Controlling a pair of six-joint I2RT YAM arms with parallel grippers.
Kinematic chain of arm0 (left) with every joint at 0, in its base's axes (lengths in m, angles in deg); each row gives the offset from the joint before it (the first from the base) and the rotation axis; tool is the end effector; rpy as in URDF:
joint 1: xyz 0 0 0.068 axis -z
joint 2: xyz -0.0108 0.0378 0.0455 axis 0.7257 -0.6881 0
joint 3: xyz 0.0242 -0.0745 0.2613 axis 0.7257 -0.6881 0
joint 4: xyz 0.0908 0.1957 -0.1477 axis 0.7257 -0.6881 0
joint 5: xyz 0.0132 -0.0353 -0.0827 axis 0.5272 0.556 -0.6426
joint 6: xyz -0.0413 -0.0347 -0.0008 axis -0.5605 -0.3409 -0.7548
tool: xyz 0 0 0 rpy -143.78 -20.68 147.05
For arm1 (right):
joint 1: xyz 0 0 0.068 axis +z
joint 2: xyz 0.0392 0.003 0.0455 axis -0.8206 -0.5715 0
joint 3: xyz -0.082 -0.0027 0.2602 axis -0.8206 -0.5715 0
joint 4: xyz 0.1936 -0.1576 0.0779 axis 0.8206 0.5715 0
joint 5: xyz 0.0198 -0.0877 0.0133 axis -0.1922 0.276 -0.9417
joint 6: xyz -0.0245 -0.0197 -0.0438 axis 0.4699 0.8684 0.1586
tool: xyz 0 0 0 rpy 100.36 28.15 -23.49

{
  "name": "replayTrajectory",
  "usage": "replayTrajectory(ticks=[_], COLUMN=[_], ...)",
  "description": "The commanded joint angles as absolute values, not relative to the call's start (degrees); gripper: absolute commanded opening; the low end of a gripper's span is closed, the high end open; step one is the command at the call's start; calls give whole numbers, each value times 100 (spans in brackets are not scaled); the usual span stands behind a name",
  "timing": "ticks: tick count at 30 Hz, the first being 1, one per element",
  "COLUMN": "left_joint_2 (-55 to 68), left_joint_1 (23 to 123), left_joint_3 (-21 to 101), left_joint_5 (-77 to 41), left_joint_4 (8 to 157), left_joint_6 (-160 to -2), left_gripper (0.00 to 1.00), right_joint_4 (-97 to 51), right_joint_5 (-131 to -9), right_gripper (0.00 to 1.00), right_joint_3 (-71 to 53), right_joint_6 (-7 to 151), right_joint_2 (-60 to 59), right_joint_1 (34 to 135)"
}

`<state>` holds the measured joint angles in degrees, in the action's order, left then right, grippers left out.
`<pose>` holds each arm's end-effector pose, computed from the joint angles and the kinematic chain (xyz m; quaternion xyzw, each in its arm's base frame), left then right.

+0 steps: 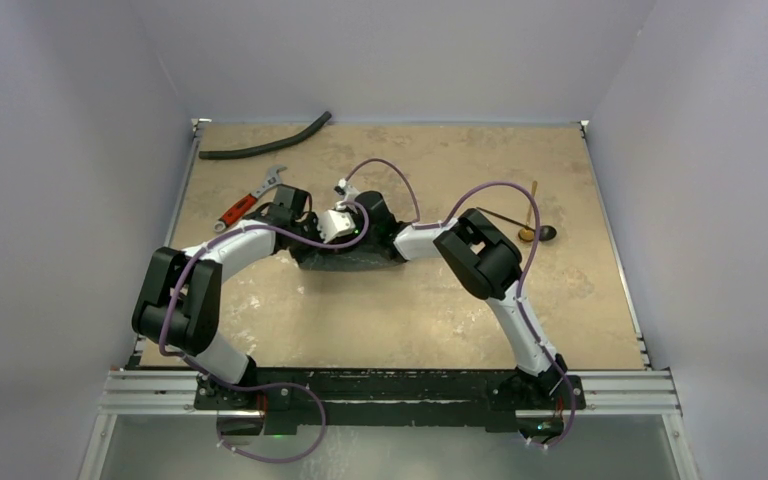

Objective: Fold the napkin into a case and place the utensils inside
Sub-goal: Grasp the top corner of the smaller rectangle folded napkin from the folded napkin.

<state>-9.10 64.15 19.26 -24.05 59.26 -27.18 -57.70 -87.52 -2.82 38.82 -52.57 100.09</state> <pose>0.2880 -0.1007 0.1736 0.5033 0.8179 -0.0635 0.2715 0.3438 0.3648 0.1223 -0.1645 0.7793 0.5223 0.3048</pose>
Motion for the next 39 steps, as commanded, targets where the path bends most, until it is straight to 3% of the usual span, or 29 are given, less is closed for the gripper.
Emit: replayTrajectory(ticks=[1, 17, 25, 39], left_joint_2=[-930, -877, -842, -817], left_joint_1=[6429, 6272, 6254, 6256], left_joint_3=[1991, 2353, 2326, 1542], left_joint_5=[-2586, -2374, -2945, -2620], left_joint_4=[6012, 5867, 5540, 5616], left_joint_6=[-2469, -3501, -3414, -2085], left_gripper=[0, 0, 0, 0], right_joint_4=[-6032, -6038, -6196, -7002], right_joint_5=[-8738, -7954, -7726, -9232], right_gripper=[0, 0, 0, 2], right_joint_3=[-144, -861, -677, -735], right_joint_6=[3740, 3876, 3646, 3125], right_joint_2=[-5267, -5194, -5132, -4864], right_joint_1=[10088, 10180, 10267, 10003])
